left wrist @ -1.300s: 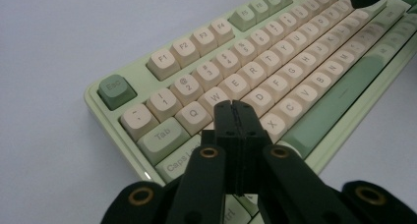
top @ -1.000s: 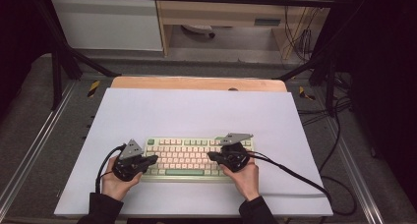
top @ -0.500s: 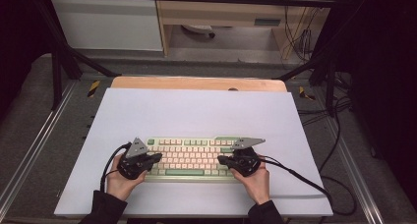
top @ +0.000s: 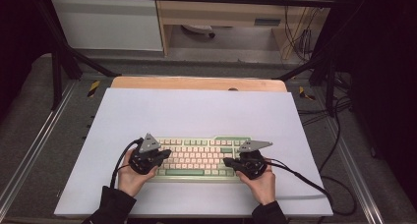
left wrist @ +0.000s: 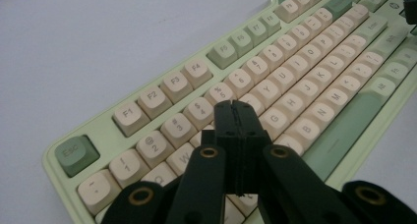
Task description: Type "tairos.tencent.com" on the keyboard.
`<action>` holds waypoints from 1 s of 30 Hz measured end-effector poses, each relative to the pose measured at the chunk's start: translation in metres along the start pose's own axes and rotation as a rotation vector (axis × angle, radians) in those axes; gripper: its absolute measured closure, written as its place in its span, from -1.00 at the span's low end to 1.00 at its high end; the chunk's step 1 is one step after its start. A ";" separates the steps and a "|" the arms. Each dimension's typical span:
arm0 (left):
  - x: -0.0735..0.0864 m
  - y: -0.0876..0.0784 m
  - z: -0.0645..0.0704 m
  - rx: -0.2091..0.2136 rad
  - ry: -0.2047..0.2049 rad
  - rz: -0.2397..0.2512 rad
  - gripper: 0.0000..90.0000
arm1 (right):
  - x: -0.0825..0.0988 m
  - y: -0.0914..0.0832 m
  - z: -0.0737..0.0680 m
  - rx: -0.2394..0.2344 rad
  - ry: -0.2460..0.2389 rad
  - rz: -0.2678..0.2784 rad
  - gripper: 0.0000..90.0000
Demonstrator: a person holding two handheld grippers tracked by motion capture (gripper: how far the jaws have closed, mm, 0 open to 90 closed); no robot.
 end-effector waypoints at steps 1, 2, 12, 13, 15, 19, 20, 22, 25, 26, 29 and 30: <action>-0.001 0.003 0.001 0.000 0.002 0.000 1.00 | 0.000 0.000 0.000 0.001 0.002 0.001 1.00; -0.002 0.005 0.001 0.000 0.003 -0.001 1.00 | 0.001 -0.001 0.001 0.003 0.004 -0.001 1.00; -0.002 0.021 0.002 0.006 -0.009 -0.013 1.00 | 0.002 0.000 0.001 0.000 -0.001 -0.004 1.00; -0.002 0.022 0.002 0.003 -0.007 -0.016 1.00 | 0.002 0.001 0.001 0.000 0.001 -0.004 1.00; -0.001 0.023 0.002 0.005 -0.007 -0.017 1.00 | 0.002 0.001 0.001 -0.001 0.000 -0.002 1.00; 0.000 0.025 0.002 0.005 -0.006 -0.020 1.00 | 0.002 0.001 0.002 -0.001 -0.001 -0.001 1.00; 0.000 0.025 0.002 0.004 -0.006 -0.022 1.00 | 0.002 0.001 0.001 -0.003 0.000 -0.002 1.00; 0.002 0.026 0.002 0.004 -0.005 -0.026 1.00 | 0.002 0.001 0.002 -0.002 -0.001 -0.002 1.00; 0.002 0.027 0.003 0.006 -0.005 -0.024 1.00 | 0.002 0.001 0.001 -0.004 0.001 -0.002 1.00; 0.002 0.027 0.003 0.006 -0.003 -0.024 1.00 | 0.002 0.001 0.002 -0.004 -0.003 -0.003 1.00; 0.002 0.028 0.003 0.005 -0.001 -0.024 1.00 | 0.002 0.001 0.002 -0.003 0.000 -0.002 1.00; 0.003 0.028 0.004 0.005 0.001 -0.025 1.00 | 0.002 0.001 0.002 -0.003 0.000 -0.001 1.00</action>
Point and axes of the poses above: each handheld gripper's, and its own axes: y roughly forward along the jaws, x roughly out of its underside, z roughly to its right, the point moved 8 cm from there along y, roughly forward along the jaws, and after that the axes turned 15 degrees about y, right-handed, at the moved point
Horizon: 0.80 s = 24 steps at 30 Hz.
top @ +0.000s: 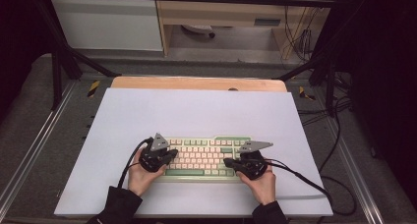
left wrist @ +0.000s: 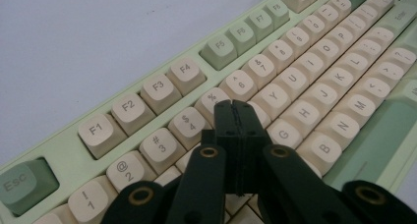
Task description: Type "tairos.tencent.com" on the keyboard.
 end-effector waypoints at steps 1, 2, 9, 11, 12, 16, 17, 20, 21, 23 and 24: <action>0.001 0.001 0.000 0.002 0.001 -0.004 1.00 | 0.000 0.000 0.000 0.000 -0.002 0.002 1.00; 0.001 0.002 0.001 0.004 0.003 -0.007 1.00 | 0.000 -0.001 0.000 0.001 -0.001 0.002 1.00; -0.001 -0.002 0.002 0.006 0.004 0.009 1.00 | -0.001 -0.003 0.000 -0.002 0.005 0.010 1.00; -0.001 -0.005 0.002 0.007 0.006 0.014 1.00 | -0.002 -0.003 0.000 -0.003 0.001 0.013 1.00; -0.002 -0.006 0.002 0.008 0.007 0.017 1.00 | -0.002 -0.003 0.000 -0.003 0.001 0.013 1.00; -0.002 -0.011 0.004 0.018 0.014 0.023 1.00 | -0.002 -0.004 0.000 -0.003 0.003 0.015 1.00; -0.002 -0.013 0.005 0.020 0.017 0.025 1.00 | -0.002 -0.005 0.000 -0.003 0.006 0.017 1.00; -0.002 -0.017 0.006 0.023 0.020 0.030 1.00 | -0.003 -0.005 -0.001 -0.005 0.005 0.022 1.00; -0.001 -0.018 0.006 0.025 0.020 0.029 1.00 | -0.003 -0.006 -0.001 -0.005 0.004 0.023 1.00; 0.001 -0.022 0.006 0.023 0.020 0.031 1.00 | -0.004 -0.006 -0.001 -0.008 0.003 0.024 1.00; 0.002 -0.023 0.005 0.023 0.021 0.031 1.00 | -0.004 -0.006 -0.001 -0.009 0.006 0.025 1.00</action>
Point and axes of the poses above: each handheld gripper's, and its own axes: y roughly forward along the jaws, x roughly out of its underside, z roughly to its right, the point moved 8 cm from there along y, roughly forward along the jaws, and after that the axes turned 15 degrees about y, right-handed, at the moved point
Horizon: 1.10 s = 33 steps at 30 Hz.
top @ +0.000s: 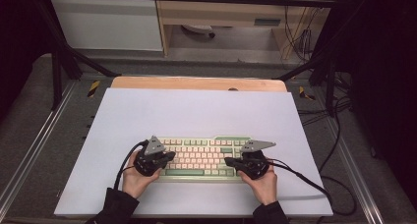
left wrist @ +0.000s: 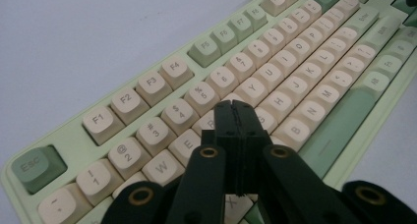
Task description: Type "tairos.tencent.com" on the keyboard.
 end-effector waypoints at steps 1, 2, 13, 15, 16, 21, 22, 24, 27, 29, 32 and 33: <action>0.001 -0.002 0.000 0.001 -0.001 0.001 1.00 | 0.000 0.000 0.000 -0.001 0.000 -0.001 1.00; 0.002 -0.004 -0.001 0.001 -0.003 0.003 1.00 | 0.000 0.000 0.000 -0.002 0.000 -0.001 1.00; 0.014 -0.019 -0.003 -0.003 -0.008 0.004 1.00 | -0.003 0.004 -0.004 -0.009 0.015 -0.001 1.00; 0.016 -0.021 -0.004 -0.004 -0.013 0.008 1.00 | -0.004 0.006 -0.005 -0.005 0.011 -0.003 1.00; 0.018 -0.022 -0.005 0.000 -0.015 0.009 1.00 | -0.005 0.007 -0.007 -0.006 0.015 -0.002 1.00; 0.024 -0.026 -0.007 -0.006 -0.023 0.005 1.00 | -0.009 0.015 -0.013 -0.009 0.004 -0.005 1.00; 0.025 -0.027 -0.008 -0.007 -0.025 0.006 1.00 | -0.010 0.016 -0.014 -0.007 0.001 -0.009 1.00; 0.026 -0.028 -0.009 -0.010 -0.027 0.006 1.00 | -0.012 0.020 -0.016 0.002 -0.001 -0.009 1.00; 0.028 -0.030 -0.010 -0.009 -0.036 0.010 1.00 | -0.015 0.027 -0.018 0.005 0.002 -0.012 1.00; 0.029 -0.031 -0.011 -0.009 -0.038 0.013 1.00 | -0.017 0.031 -0.019 0.007 -0.006 -0.012 1.00; 0.029 -0.032 -0.011 -0.009 -0.038 0.016 1.00 | -0.021 0.038 -0.021 0.008 -0.003 -0.014 1.00; 0.029 -0.032 -0.011 -0.009 -0.038 0.016 1.00 | -0.022 0.040 -0.023 0.010 0.003 -0.019 1.00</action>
Point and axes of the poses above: each handheld gripper's, and its own axes: y roughly forward along the jaws, x roughly out of its underside, z roughly to its right, the point moved 8 cm from there along y, roughly forward along the jaws, and after that the axes turned 15 degrees about y, right-handed, at the moved point
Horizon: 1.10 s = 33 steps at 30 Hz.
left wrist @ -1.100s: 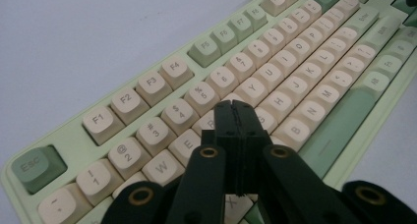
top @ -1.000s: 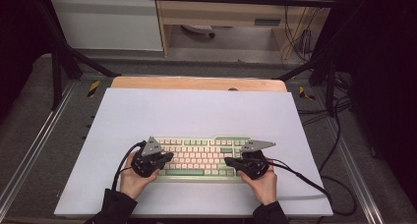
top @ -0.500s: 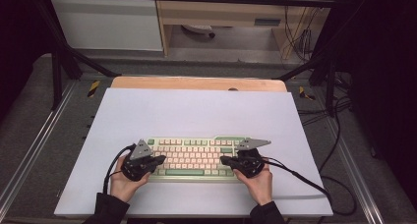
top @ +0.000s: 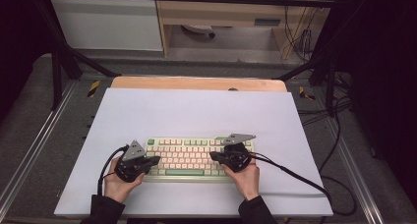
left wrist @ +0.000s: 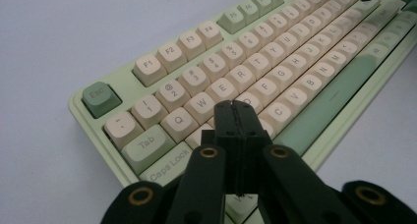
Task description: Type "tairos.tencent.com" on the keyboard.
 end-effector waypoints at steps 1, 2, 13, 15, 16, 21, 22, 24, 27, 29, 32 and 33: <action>0.000 0.000 0.000 0.001 0.000 0.001 1.00 | -0.001 0.003 0.000 0.003 -0.007 0.001 1.00; 0.000 0.000 0.000 0.001 0.000 0.001 1.00 | -0.002 0.006 -0.001 0.002 -0.004 -0.001 1.00; 0.001 -0.002 -0.002 -0.001 -0.004 0.007 1.00 | -0.006 0.030 -0.004 0.019 -0.006 -0.024 1.00; 0.002 -0.002 -0.003 -0.004 -0.007 0.007 1.00 | -0.006 0.031 -0.003 0.021 -0.010 -0.026 1.00; 0.002 -0.002 -0.003 -0.003 -0.008 0.007 1.00 | -0.006 0.032 -0.003 0.023 -0.010 -0.025 1.00; 0.002 -0.001 -0.002 -0.002 -0.007 0.006 1.00 | -0.005 0.033 -0.002 0.023 -0.010 -0.029 1.00; 0.002 -0.001 -0.002 -0.002 -0.006 0.006 1.00 | -0.004 0.034 -0.002 0.023 -0.007 -0.031 1.00; 0.002 -0.001 -0.003 -0.003 -0.008 0.006 1.00 | -0.004 0.035 -0.002 0.019 -0.009 -0.030 1.00; 0.002 -0.001 -0.003 -0.003 -0.008 0.006 1.00 | -0.004 0.035 -0.002 0.018 -0.006 -0.031 1.00; 0.002 -0.001 -0.003 -0.003 -0.007 0.007 1.00 | -0.004 0.035 -0.002 0.019 -0.005 -0.031 1.00; 0.002 -0.002 -0.003 -0.004 -0.007 0.008 1.00 | -0.002 0.037 -0.001 0.029 -0.012 -0.038 1.00; 0.002 -0.002 -0.003 -0.003 -0.008 0.008 1.00 | -0.002 0.037 -0.001 0.026 -0.007 -0.035 1.00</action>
Point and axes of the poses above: each handheld gripper's, and its own axes: y roughly forward along the jaws, x roughly out of its underside, z roughly to its right, the point moved 8 cm from there along y, roughly forward along the jaws, and after that the axes turned 15 degrees about y, right-handed, at the moved point
